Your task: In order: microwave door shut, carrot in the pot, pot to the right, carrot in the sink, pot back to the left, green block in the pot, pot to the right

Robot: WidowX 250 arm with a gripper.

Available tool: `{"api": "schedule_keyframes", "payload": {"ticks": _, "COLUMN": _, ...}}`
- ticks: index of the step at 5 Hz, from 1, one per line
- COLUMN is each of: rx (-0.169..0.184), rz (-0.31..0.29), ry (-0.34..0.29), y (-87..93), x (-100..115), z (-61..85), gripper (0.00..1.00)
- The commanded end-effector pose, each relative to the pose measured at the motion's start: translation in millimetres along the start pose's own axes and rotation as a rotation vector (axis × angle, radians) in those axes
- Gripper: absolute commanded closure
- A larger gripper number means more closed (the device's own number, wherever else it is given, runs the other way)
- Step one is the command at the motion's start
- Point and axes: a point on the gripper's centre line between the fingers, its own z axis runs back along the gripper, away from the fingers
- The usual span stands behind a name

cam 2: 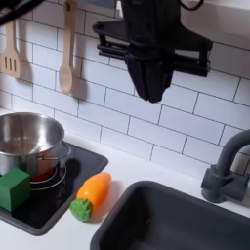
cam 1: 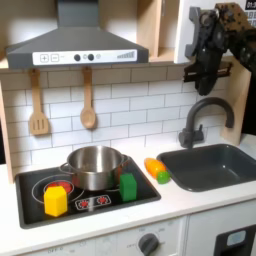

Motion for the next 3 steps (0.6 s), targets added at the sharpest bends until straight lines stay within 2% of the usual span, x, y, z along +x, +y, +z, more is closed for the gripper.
{"api": "schedule_keyframes", "payload": {"ticks": 1, "rx": -0.021, "rz": -0.015, "ry": -0.004, "y": -0.5, "x": 12, "z": 0.3, "gripper": 0.0}}
{"api": "schedule_keyframes", "payload": {"ticks": 3, "rx": -0.009, "rz": -0.016, "ry": -0.021, "y": 6.4, "x": 26, "z": -1.2, "gripper": 0.0}}
